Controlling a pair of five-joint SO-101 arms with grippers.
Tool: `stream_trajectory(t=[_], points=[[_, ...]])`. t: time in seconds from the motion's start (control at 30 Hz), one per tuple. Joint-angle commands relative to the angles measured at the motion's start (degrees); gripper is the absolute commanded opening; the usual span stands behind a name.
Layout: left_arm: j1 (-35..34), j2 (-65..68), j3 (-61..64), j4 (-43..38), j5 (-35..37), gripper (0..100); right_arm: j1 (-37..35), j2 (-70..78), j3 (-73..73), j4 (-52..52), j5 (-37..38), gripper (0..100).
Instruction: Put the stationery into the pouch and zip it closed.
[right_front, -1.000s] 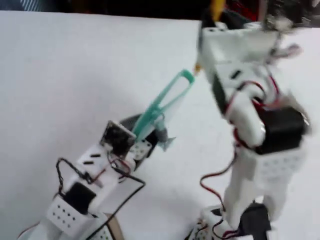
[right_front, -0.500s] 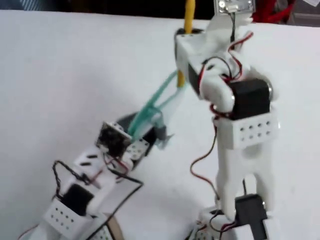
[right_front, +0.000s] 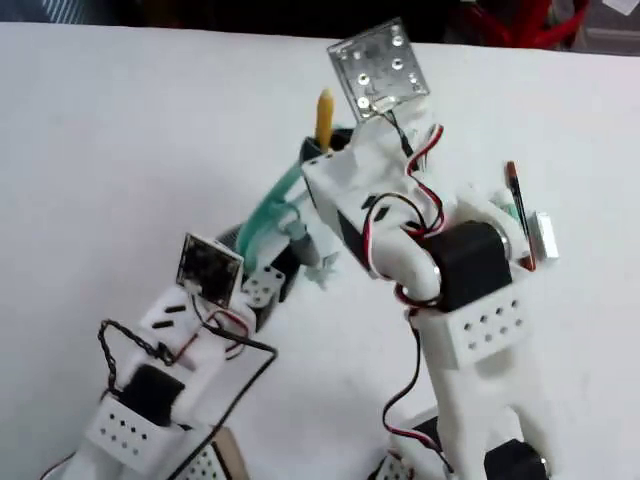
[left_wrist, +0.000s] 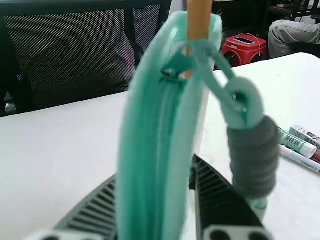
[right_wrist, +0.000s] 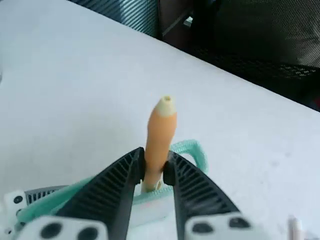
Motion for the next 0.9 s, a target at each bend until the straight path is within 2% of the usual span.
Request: stream_trajectory(t=[0.0,0.07,0.2,0.27,0.4,0.53,0.6,0.7,0.87], points=[[-0.84,-1.01,-1.93,-0.18,0.70,15,-0.57,-1.89,0.09,-1.01,1.23,1.8],[-0.84,-1.01,-1.85,-0.26,0.70,15,-0.66,-1.98,0.00,-0.75,1.05,4.3],[-0.84,-1.01,-1.76,-0.26,0.70,15,-0.75,-2.42,-0.18,0.40,1.41,31.3],[-0.84,-1.01,-1.76,-0.26,0.70,15,-0.40,-2.68,-1.49,1.01,1.49,40.0],[-0.84,-1.01,-1.76,-0.35,0.70,15,3.82,-4.26,-6.68,2.15,2.46,36.1],[-0.84,-1.01,-1.67,-0.35,0.70,15,11.82,-4.09,-10.20,1.98,2.64,29.6],[-0.84,-1.01,-1.67,-0.35,0.70,15,17.54,-3.12,-10.46,1.71,2.81,29.0],[-0.84,-1.01,-1.67,-0.26,0.70,15,27.65,0.84,-10.02,0.22,7.65,28.8],[-0.84,-1.01,-1.67,-0.26,0.70,15,42.77,15.78,-10.46,-1.45,12.57,28.7]])
